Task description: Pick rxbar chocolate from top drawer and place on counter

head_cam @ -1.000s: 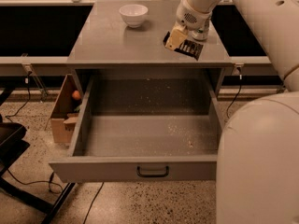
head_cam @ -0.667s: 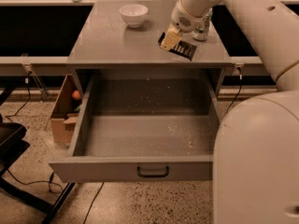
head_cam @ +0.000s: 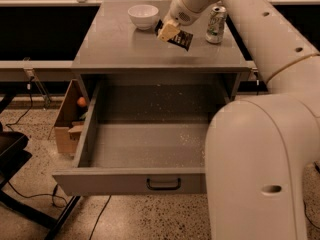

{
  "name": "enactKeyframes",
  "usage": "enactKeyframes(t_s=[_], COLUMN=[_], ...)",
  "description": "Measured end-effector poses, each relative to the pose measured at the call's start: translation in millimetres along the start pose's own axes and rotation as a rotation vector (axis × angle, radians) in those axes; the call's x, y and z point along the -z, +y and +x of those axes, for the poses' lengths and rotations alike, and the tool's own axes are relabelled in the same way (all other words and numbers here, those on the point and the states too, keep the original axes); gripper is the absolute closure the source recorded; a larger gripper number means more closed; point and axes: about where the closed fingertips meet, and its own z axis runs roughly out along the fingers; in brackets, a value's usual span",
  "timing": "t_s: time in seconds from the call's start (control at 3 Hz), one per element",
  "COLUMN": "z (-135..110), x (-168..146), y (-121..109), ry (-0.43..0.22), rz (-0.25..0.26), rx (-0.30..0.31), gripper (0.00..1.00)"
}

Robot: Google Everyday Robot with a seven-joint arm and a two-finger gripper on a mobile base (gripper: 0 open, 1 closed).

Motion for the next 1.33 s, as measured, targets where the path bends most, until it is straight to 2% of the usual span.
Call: enactKeyframes(t_s=[0.33,0.67,1.0,1.33], z=[-18.4,-36.3,-37.2,-37.2], x=[-13.4,-64.8,-65.6,-66.1], y=[-9.4,16.1,14.2,14.4], ry=[-0.055,-0.142,-0.139,-0.139], rz=[0.005,-0.14,-0.133,-0.134], rx=[0.045,0.01,0.014,0.014], gripper=[1.0,0.97,0.74,0.43])
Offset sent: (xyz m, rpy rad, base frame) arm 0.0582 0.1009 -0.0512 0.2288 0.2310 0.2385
